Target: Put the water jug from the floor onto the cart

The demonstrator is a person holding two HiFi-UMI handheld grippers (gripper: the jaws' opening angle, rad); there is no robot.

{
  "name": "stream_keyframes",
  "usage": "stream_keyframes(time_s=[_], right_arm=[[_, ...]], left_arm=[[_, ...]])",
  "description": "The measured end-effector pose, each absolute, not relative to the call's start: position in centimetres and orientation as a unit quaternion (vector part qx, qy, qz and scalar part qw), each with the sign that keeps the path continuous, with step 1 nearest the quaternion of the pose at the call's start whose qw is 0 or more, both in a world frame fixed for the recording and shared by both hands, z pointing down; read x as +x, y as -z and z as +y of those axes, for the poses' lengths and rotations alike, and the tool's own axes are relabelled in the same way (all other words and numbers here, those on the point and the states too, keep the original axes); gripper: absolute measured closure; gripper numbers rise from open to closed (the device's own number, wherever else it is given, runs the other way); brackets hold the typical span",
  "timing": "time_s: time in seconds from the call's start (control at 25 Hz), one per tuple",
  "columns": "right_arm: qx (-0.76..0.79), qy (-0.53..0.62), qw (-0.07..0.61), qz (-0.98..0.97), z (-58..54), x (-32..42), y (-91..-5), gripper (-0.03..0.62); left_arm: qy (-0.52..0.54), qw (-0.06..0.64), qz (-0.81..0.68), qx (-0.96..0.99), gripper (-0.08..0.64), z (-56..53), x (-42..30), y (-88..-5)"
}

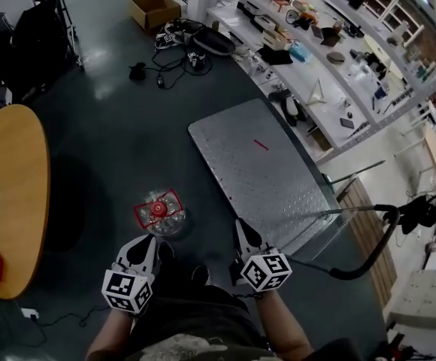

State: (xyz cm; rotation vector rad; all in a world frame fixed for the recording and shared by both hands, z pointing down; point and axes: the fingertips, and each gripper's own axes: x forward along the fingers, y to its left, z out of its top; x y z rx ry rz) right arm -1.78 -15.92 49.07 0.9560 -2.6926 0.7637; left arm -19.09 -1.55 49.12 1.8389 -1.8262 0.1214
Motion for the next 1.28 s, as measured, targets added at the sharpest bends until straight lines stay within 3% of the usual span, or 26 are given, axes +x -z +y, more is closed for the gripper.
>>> stream_keyframes(time_s=[0.24, 0.92, 1.28], right_arm=[[0.332, -0.260, 0.144, -0.895, -16.9, -8.4, -53.5, 0.601], [0.300, -0.254, 0.284, -0.874, -18.9, -19.4, -66.2, 0.598], [0.223, -0.237, 0.378, -0.867, -18.0, -23.0, -76.0, 0.539]], left_arm=[[-0.037, 0.282, -0.674, 0.682, 0.552, -2.8, -25.0, -51.9], [-0.077, 0.332, -0.665, 0.664, 0.551, -5.0, -33.4, -61.9], [-0.067, 0.381, -0.689, 0.612, 0.552, -5.0, -34.4, -67.7]])
